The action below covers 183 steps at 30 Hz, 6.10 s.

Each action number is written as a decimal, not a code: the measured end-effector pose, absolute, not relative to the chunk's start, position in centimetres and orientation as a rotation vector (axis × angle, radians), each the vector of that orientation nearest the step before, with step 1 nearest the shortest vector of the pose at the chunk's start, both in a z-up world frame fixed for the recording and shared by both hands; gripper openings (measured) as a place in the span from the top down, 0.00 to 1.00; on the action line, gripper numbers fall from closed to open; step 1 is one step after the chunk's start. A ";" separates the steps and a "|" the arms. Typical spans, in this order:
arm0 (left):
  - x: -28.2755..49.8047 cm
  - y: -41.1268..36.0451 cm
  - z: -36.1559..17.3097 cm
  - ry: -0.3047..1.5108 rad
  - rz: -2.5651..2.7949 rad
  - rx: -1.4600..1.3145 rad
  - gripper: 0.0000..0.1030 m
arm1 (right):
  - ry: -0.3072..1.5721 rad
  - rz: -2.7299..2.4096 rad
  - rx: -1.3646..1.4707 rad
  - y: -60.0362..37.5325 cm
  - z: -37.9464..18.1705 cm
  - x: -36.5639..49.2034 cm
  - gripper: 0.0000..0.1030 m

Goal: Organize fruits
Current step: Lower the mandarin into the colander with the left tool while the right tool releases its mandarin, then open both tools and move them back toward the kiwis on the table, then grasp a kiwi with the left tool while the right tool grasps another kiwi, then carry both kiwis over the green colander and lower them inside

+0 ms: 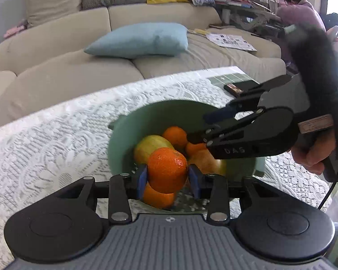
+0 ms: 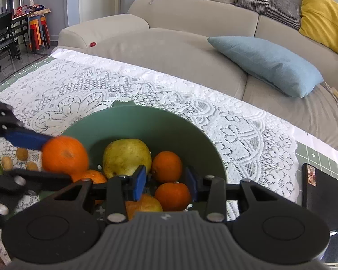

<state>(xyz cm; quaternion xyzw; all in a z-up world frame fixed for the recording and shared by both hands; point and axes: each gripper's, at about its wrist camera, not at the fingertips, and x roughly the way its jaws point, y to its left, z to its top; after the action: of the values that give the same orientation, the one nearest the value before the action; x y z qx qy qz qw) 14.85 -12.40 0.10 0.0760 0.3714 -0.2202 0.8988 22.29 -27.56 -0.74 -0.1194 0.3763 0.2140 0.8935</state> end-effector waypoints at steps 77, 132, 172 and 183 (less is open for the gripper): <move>6.3 5.3 -2.1 0.715 -0.203 -0.182 0.38 | 0.541 0.503 0.036 -16.6 -1.9 8.1 0.18; 11.8 4.2 -7.9 0.790 -0.157 -0.153 0.73 | 0.674 0.600 -0.087 -11.1 -9.3 13.3 0.80; 9.3 -3.4 0.8 0.635 -0.147 -0.267 0.73 | 0.390 0.377 -0.190 -20.7 0.1 10.9 0.80; 12.1 -8.0 1.1 0.644 -0.197 -0.276 0.73 | 0.443 0.305 -0.137 -23.4 -0.7 12.6 0.81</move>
<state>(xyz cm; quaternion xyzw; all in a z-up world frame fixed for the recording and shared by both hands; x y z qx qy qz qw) 12.14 -7.97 1.08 -0.1347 0.3151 -0.0963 0.9345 12.62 -23.36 -0.73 -0.0679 0.2186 0.1504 0.9618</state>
